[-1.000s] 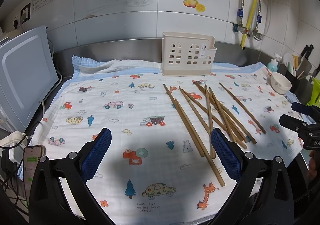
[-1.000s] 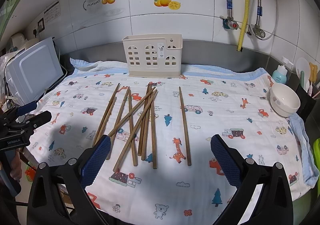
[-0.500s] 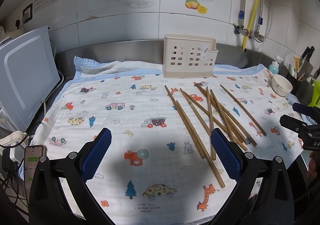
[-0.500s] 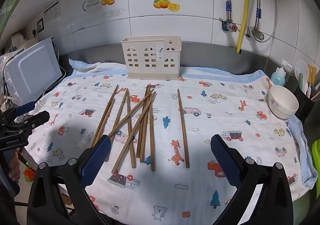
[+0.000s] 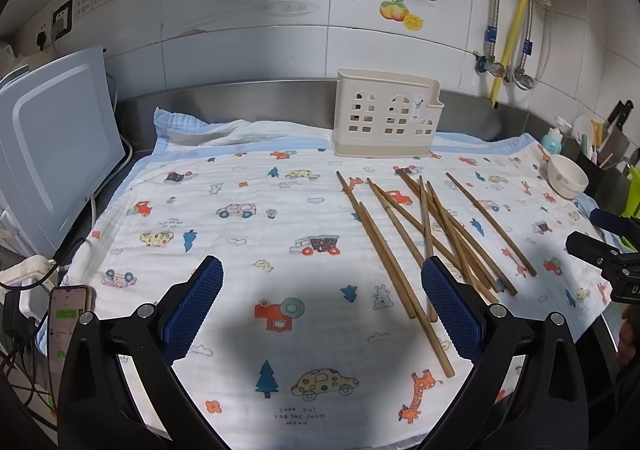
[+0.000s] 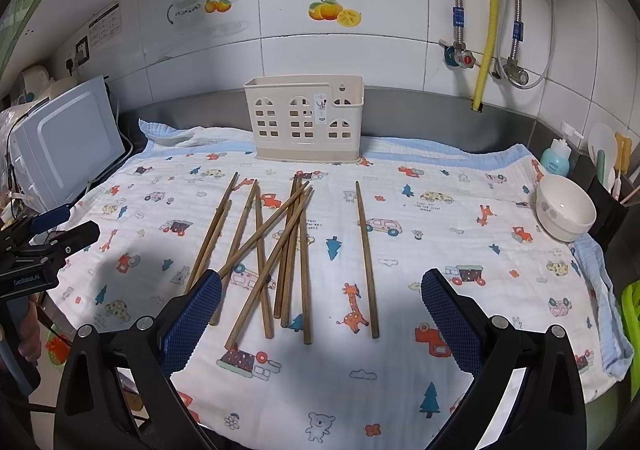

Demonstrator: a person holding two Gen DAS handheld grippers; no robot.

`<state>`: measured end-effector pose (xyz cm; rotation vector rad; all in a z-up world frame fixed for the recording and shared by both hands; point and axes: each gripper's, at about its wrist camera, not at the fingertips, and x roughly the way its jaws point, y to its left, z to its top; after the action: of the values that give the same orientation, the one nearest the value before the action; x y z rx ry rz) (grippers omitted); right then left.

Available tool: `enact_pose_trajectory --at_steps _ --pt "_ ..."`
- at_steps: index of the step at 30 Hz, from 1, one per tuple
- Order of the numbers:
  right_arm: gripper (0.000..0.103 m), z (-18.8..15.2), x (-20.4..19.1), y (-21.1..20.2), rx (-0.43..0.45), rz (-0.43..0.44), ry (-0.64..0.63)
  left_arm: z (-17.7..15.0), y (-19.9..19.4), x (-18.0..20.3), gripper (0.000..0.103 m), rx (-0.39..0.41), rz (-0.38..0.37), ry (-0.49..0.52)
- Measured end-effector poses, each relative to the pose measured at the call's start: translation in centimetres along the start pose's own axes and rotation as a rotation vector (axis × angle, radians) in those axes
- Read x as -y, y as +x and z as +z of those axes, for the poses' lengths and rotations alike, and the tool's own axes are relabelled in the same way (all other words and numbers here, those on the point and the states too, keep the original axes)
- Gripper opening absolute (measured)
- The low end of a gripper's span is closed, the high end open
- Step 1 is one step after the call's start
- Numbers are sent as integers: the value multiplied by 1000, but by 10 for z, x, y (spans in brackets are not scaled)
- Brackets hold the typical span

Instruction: Organize utensils

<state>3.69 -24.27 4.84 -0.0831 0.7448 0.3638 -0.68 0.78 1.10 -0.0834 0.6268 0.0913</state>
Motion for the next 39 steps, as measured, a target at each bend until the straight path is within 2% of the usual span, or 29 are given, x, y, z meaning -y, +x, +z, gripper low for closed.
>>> enact_pose_trajectory --at_steps 31,33,39 --pt "97 4 5 0 11 -2 8 2 0 -2 97 11 8 -23" --pt "97 4 5 0 10 0 8 3 -1 -2 90 16 4 -27" --pt "96 -1 5 5 4 -3 6 0 1 5 81 8 -19 -21"
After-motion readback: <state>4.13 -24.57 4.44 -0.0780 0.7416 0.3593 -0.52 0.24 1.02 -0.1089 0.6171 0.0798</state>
